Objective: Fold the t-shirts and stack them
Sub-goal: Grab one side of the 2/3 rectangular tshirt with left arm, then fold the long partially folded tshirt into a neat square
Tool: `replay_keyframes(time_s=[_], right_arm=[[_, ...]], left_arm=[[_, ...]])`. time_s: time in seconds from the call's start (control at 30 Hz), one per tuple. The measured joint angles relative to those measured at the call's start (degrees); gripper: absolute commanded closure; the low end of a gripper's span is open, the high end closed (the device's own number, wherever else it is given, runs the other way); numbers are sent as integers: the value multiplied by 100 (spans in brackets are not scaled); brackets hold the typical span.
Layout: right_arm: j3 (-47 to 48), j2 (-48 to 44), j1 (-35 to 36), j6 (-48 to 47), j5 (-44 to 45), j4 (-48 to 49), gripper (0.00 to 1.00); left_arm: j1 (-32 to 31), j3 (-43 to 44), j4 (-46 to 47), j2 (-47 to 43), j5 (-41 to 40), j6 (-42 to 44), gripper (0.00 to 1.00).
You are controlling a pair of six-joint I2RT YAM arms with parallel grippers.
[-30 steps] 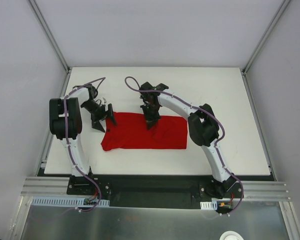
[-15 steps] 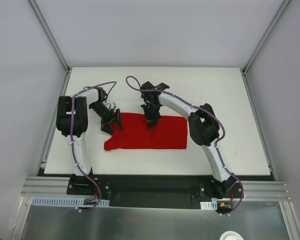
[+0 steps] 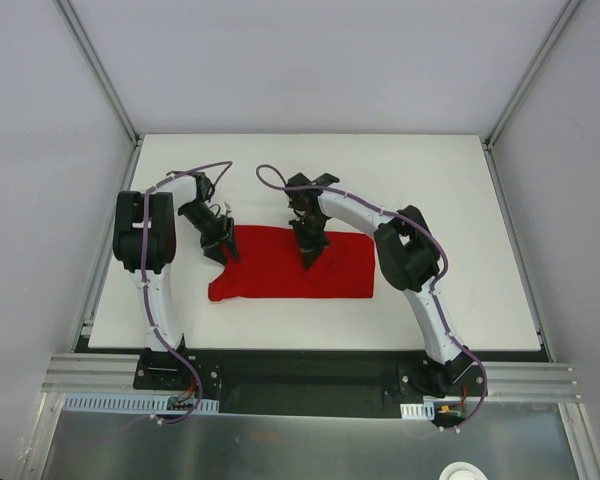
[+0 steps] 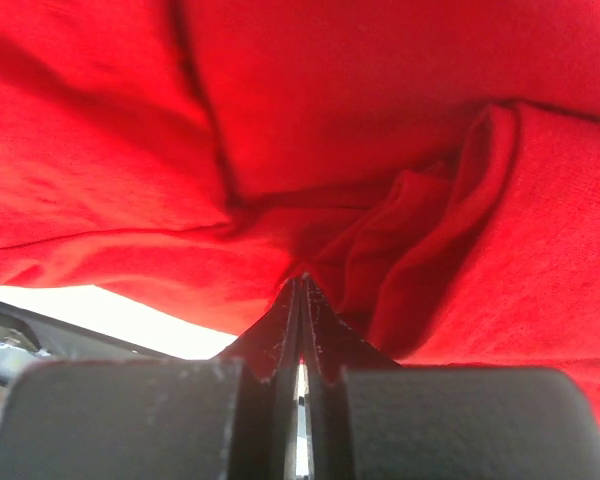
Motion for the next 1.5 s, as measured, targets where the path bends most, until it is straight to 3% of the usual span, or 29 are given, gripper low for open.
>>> replay_keyframes(time_s=[0.1,0.13,0.2,0.53,0.73,1.07,1.5], right_arm=[[-136,0,-4,-2,-7,20,99],[-157,2,-4,-2,-17,20,99],[-162,22,-4,-2,-31,33,99],[-153,120,-4,-2,-203,48,99],[-92,153,-4,0,-234,35,99],[114,260,4,15,-282,24,99],[114,260,-11,85,-273,20,99]], left_arm=[[0,46,55,83,-94,17,83],[0,79,44,131,-98,11,93],[0,138,7,205,-94,4,100],[-7,470,-37,251,-201,7,100],[-122,951,-48,-339,-101,-175,100],[-1344,1740,201,-1408,-81,-774,100],[-1810,1954,-42,-1412,-533,-1222,100]])
